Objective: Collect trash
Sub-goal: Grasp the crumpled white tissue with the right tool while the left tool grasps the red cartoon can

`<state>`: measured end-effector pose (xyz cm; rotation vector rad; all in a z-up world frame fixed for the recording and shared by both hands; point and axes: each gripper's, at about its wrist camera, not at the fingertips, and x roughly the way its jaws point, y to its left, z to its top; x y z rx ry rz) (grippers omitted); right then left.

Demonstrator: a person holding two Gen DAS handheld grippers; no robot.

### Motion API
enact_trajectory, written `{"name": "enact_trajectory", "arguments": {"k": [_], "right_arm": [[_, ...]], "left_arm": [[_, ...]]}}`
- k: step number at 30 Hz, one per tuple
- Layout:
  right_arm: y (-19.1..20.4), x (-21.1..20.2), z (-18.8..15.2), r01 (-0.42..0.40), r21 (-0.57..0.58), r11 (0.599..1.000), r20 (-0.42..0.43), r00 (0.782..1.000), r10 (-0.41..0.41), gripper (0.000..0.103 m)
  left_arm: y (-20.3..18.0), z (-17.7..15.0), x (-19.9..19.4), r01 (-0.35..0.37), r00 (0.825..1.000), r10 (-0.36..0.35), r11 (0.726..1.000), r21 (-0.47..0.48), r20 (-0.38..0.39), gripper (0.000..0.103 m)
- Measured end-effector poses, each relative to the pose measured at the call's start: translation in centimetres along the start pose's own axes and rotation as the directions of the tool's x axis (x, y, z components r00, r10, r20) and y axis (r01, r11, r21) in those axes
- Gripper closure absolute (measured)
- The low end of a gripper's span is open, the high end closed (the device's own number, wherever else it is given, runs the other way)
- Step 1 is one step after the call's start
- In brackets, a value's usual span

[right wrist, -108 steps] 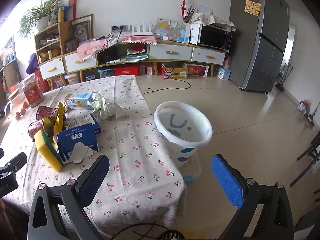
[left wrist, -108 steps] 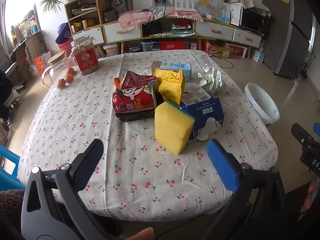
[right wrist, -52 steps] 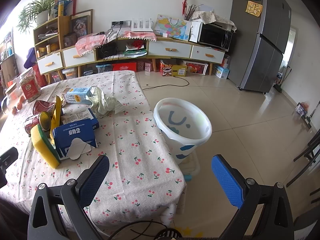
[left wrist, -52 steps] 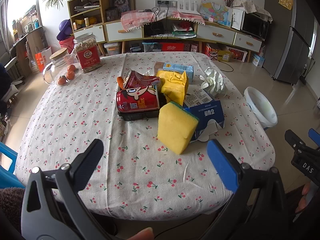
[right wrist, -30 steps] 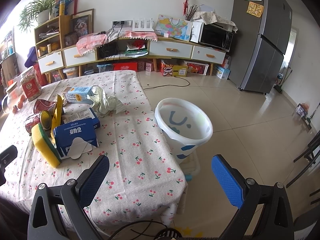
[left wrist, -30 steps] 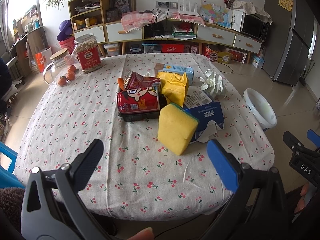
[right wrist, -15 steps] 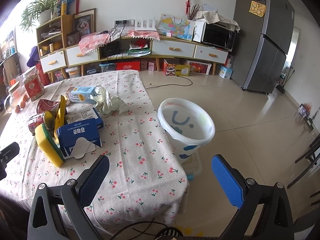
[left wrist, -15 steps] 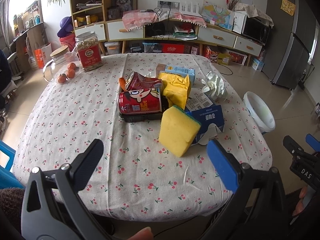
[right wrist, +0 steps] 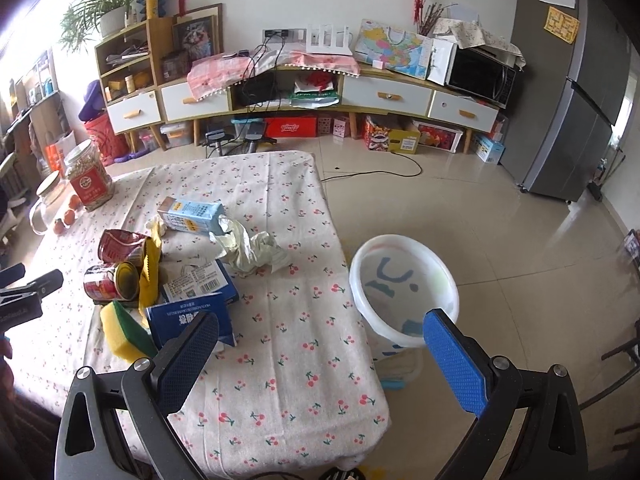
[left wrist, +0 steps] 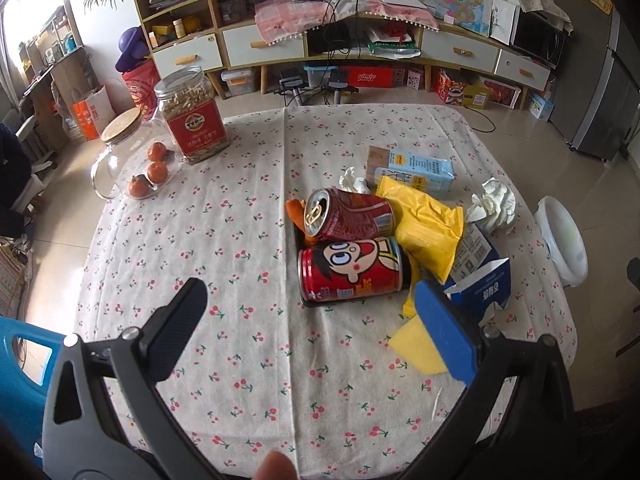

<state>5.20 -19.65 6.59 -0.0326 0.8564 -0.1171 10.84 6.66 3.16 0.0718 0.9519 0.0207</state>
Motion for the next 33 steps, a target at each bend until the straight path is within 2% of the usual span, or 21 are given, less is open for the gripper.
{"name": "enact_trajectory", "arguments": {"k": [3, 6, 8, 10, 11, 13, 15, 18, 25, 26, 27, 33], "right_arm": [[0.9, 2.0, 2.3, -0.029, -0.019, 0.999, -0.031, 0.999, 0.028, 0.000], [1.4, 4.7, 3.0, -0.060, 0.001, 0.998, -0.056, 0.997, 0.060, 0.000], [1.2, 7.0, 2.4, -0.081, 0.026, 0.996, -0.104, 0.991, 0.083, 0.000], [1.2, 9.3, 1.8, -0.106, 0.033, 0.994, -0.174, 0.979, 0.110, 0.000], [1.1, 10.3, 1.7, -0.112, 0.041, 0.993, -0.193, 0.974, 0.118, 0.000], [0.8, 12.3, 1.7, -0.105, 0.080, 0.991, -0.223, 0.967, 0.120, 0.000], [0.6, 14.0, 1.9, -0.107, 0.120, 0.987, -0.250, 0.959, 0.134, 0.000], [0.8, 15.3, 2.2, -0.110, 0.132, 0.985, -0.264, 0.954, 0.142, 0.000], [2.1, 16.8, 2.9, -0.149, 0.135, 0.980, -0.267, 0.946, 0.181, 0.000], [2.2, 17.2, 3.1, -0.154, 0.136, 0.979, -0.269, 0.945, 0.186, 0.000], [2.4, 17.3, 3.2, -0.159, 0.137, 0.978, -0.267, 0.945, 0.191, 0.000], [2.7, 18.6, 4.4, -0.190, 0.169, 0.967, -0.243, 0.943, 0.227, 0.004]], "left_arm": [[0.8, 1.9, 2.2, 0.058, 0.996, -0.059, 0.998, -0.010, -0.066, 0.000], [1.4, 2.4, 4.6, 0.134, 0.984, -0.138, 0.990, -0.046, -0.113, 0.000], [2.0, 1.9, 6.1, 0.184, 0.968, -0.198, 0.978, -0.100, -0.152, 0.002], [1.9, 1.6, 7.4, 0.241, 0.942, -0.267, 0.960, -0.144, -0.203, 0.004], [1.7, 1.6, 7.7, 0.247, 0.938, -0.274, 0.958, -0.147, -0.211, 0.004], [1.0, 1.5, 8.1, 0.233, 0.941, -0.258, 0.963, -0.133, -0.221, 0.004], [0.4, 1.5, 8.6, 0.232, 0.935, -0.258, 0.964, -0.133, -0.242, 0.004], [-0.3, 1.3, 9.3, 0.199, 0.932, -0.232, 0.969, -0.143, -0.277, 0.004], [-1.5, 1.2, 10.1, 0.143, 0.943, -0.165, 0.985, -0.097, -0.288, 0.004], [-1.6, 1.2, 10.2, 0.136, 0.946, -0.153, 0.988, -0.079, -0.286, 0.010], [-1.7, 1.1, 10.2, 0.143, 0.947, -0.156, 0.987, -0.066, -0.282, 0.014], [-0.7, 0.9, 9.2, 0.188, 0.946, -0.206, 0.978, -0.095, -0.249, 0.014]]}}
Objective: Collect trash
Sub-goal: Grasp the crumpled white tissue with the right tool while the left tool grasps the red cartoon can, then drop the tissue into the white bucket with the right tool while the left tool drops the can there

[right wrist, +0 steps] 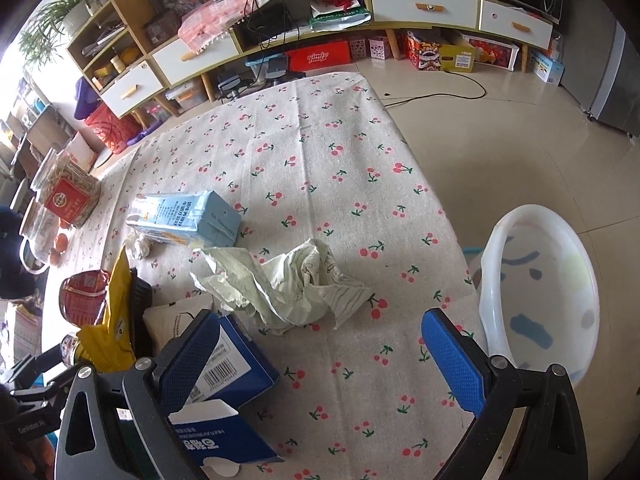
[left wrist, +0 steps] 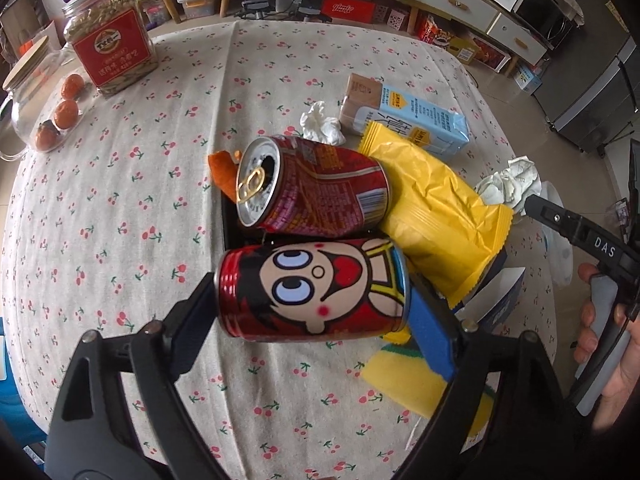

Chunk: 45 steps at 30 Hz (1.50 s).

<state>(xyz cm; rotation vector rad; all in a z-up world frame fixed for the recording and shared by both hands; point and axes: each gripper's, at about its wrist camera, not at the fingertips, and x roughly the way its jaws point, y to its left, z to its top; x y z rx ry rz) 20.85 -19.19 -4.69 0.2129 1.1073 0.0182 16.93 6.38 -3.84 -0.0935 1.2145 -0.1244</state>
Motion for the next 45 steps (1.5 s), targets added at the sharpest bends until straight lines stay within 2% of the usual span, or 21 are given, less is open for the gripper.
{"name": "enact_trajectory", "arguments": {"k": [5, 8, 11, 13, 16, 19, 26, 32, 37, 40, 44, 45], "right_arm": [[0.1, 1.3, 1.3, -0.069, 0.069, 0.995, 0.003, 0.998, 0.069, 0.014], [0.0, 2.6, 1.8, -0.126, 0.131, 0.983, -0.016, 0.991, 0.130, 0.024], [0.2, 4.0, 1.8, -0.132, 0.159, 0.978, -0.044, 0.989, 0.141, 0.044], [0.2, 3.8, 1.9, -0.124, 0.150, 0.981, -0.034, 0.991, 0.130, 0.070], [-0.1, 3.0, 1.9, -0.157, 0.155, 0.975, -0.015, 0.987, 0.161, 0.088], [-0.9, 1.6, 1.6, -0.169, 0.156, 0.973, 0.009, 0.985, 0.170, 0.091], [-4.8, -2.8, 0.7, -0.175, 0.165, 0.971, 0.096, 0.982, 0.161, 0.092], [-10.1, -6.6, -0.3, -0.132, 0.216, 0.967, 0.169, 0.981, 0.096, 0.092], [-15.6, -7.5, -1.8, -0.051, 0.286, 0.957, 0.160, 0.987, 0.005, 0.092], [-18.2, -7.2, -2.4, -0.022, 0.322, 0.946, 0.142, 0.990, -0.025, 0.092], [-20.4, -6.2, -3.0, -0.015, 0.353, 0.935, 0.104, 0.994, -0.023, 0.083], [-20.7, -6.1, -3.1, -0.007, 0.358, 0.934, 0.090, 0.996, -0.028, 0.073]], "left_arm": [[1.2, -0.4, -1.6, 0.031, 0.999, -0.030, 0.999, -0.027, 0.040, 0.014], [1.7, -0.6, -2.4, 0.046, 0.997, -0.043, 0.998, -0.044, 0.061, 0.014], [2.1, -0.6, -3.5, 0.054, 0.994, -0.048, 0.997, -0.055, 0.100, 0.014], [2.1, -0.6, -4.2, 0.044, 0.991, -0.037, 0.997, -0.056, 0.132, 0.014], [1.8, -0.4, -5.0, 0.031, 0.985, -0.022, 0.998, -0.049, 0.170, 0.014], [1.1, -0.4, -5.4, 0.034, 0.980, -0.025, 0.999, -0.042, 0.197, 0.014], [-2.3, -0.2, -5.9, 0.053, 0.967, -0.056, 0.998, 0.018, 0.248, 0.014], [-5.9, 0.0, -6.0, 0.082, 0.959, -0.102, 0.993, 0.086, 0.263, 0.014], [-10.2, 0.2, -5.7, 0.070, 0.959, -0.117, 0.981, 0.182, 0.260, 0.014], [-12.8, 0.1, -5.3, 0.092, 0.958, -0.147, 0.971, 0.221, 0.247, 0.014], [-16.5, 0.2, -4.4, 0.113, 0.960, -0.176, 0.955, 0.273, 0.218, 0.014], [-17.4, 0.3, -4.0, 0.118, 0.961, -0.182, 0.951, 0.287, 0.208, 0.014]]}}
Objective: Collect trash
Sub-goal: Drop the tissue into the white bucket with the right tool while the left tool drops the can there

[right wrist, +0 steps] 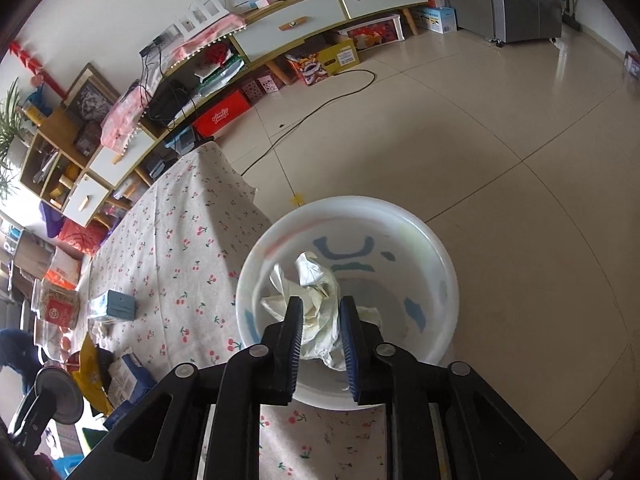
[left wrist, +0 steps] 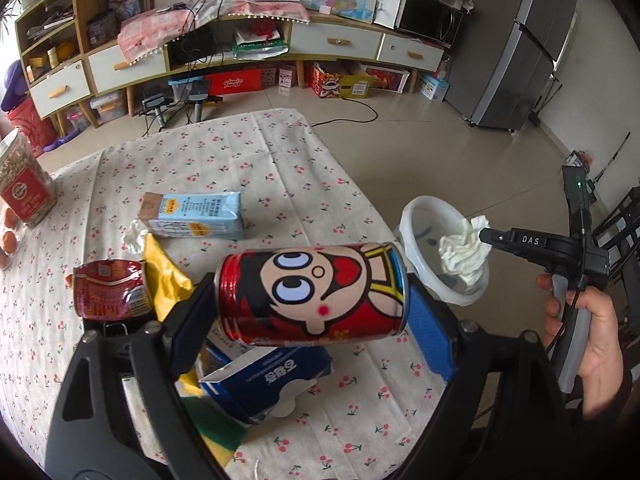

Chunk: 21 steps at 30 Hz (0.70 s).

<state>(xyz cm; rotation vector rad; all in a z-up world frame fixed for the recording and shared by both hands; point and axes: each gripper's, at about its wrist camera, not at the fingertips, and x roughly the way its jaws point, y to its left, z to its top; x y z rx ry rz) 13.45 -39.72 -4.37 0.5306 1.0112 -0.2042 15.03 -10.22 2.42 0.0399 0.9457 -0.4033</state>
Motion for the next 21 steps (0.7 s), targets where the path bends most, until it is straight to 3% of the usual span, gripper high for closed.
{"name": "enact_trajectory", "arguments": {"k": [1, 3, 14, 21], "right_arm": [[-0.3, -0.1, -0.1, 0.007, 0.004, 1.000, -0.001, 1.000, -0.007, 0.059], [-1.3, -1.0, -0.2, 0.023, 0.013, 1.000, 0.021, 1.000, -0.023, 0.042], [-7.4, -6.1, -1.4, 0.119, 0.043, 0.992, 0.101, 0.987, -0.123, 0.035], [-8.8, -7.0, -1.3, 0.125, 0.073, 0.990, 0.113, 0.985, -0.132, 0.034]], "left_arm": [[-1.0, 0.2, 0.5, 0.010, 1.000, -0.010, 1.000, 0.014, -0.008, 0.014], [-2.7, 0.6, 1.4, 0.029, 0.999, -0.028, 0.999, 0.044, -0.026, 0.014], [-12.9, 2.3, 8.3, 0.127, 0.987, -0.107, 0.977, 0.171, -0.122, 0.014], [-16.4, 2.7, 9.9, 0.156, 0.986, -0.137, 0.959, 0.238, -0.092, 0.014]]}}
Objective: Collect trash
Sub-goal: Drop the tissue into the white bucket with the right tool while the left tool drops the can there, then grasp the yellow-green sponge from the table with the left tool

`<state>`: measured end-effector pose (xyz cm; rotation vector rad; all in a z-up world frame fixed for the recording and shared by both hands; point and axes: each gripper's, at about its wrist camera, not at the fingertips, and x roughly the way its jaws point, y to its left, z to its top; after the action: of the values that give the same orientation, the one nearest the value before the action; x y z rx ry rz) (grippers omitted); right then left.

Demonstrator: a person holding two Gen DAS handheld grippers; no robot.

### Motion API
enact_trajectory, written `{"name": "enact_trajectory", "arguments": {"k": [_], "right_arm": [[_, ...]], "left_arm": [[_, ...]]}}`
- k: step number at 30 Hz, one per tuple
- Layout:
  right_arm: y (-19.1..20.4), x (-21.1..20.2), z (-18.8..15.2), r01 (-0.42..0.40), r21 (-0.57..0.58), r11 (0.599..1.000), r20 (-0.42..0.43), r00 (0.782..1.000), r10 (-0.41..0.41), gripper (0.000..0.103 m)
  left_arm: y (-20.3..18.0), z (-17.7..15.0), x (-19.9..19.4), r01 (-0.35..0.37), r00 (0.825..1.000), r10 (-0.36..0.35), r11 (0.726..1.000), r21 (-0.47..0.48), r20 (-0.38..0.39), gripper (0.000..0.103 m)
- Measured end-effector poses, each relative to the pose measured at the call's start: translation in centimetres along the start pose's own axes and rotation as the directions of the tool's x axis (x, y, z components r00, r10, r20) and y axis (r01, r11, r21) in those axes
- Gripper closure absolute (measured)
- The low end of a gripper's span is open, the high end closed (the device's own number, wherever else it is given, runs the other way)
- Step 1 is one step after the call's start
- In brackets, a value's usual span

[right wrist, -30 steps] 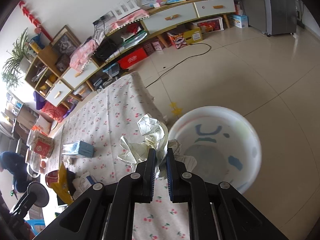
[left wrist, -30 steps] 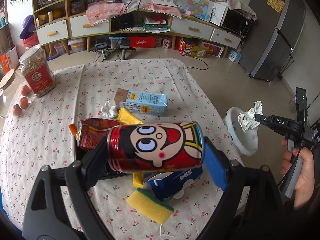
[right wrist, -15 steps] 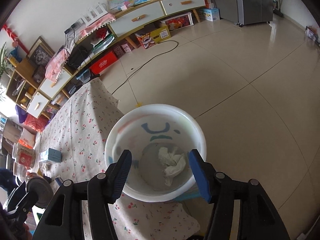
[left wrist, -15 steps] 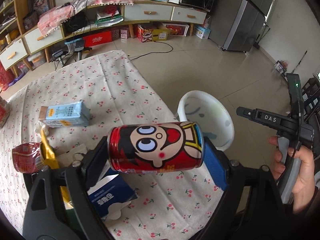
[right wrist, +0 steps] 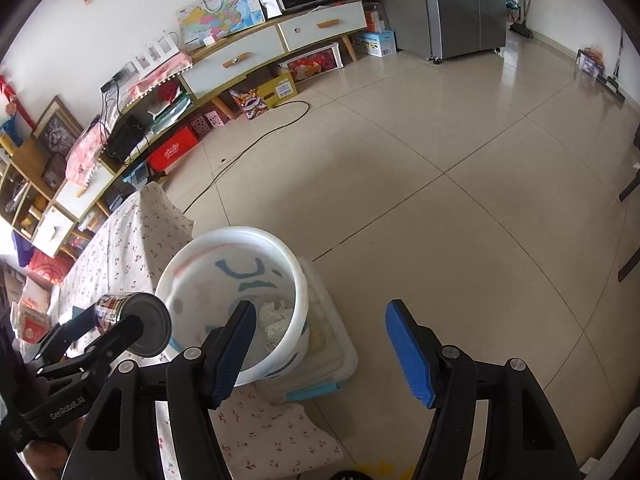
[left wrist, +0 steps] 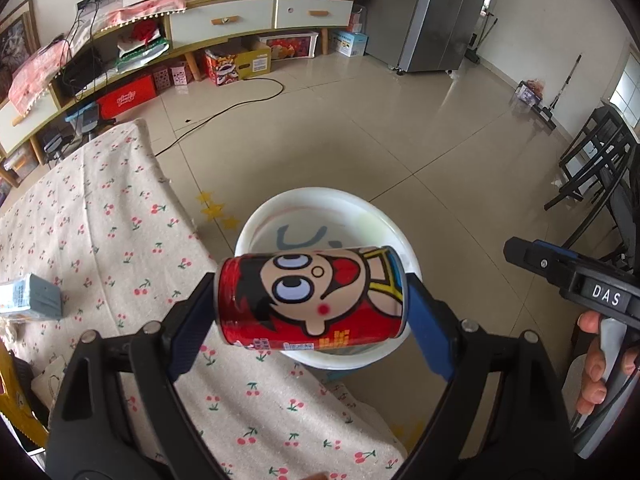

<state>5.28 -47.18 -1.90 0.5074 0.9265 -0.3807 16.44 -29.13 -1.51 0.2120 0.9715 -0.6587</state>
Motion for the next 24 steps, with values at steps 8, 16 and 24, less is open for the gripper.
{"name": "enact_trajectory", "arguments": {"k": [8, 16, 24], "right_arm": [[1.3, -1.0, -0.2, -0.013, -0.024, 1.000, 0.028, 1.000, 0.014, 0.027], [4.6, -1.2, -0.7, -0.003, -0.086, 0.996, 0.018, 1.000, 0.005, 0.023], [10.4, -1.1, -2.2, -0.008, -0.198, 0.980, 0.003, 1.000, 0.009, 0.019]], "left_arm": [[2.3, -0.6, -1.7, -0.040, 0.999, 0.039, 0.997, -0.068, -0.012, 0.001], [7.7, -4.1, -6.4, -0.120, 0.993, 0.122, 0.986, -0.119, 0.006, 0.001], [14.2, -7.7, -11.9, -0.175, 0.983, 0.182, 0.964, -0.199, 0.018, 0.000]]}}
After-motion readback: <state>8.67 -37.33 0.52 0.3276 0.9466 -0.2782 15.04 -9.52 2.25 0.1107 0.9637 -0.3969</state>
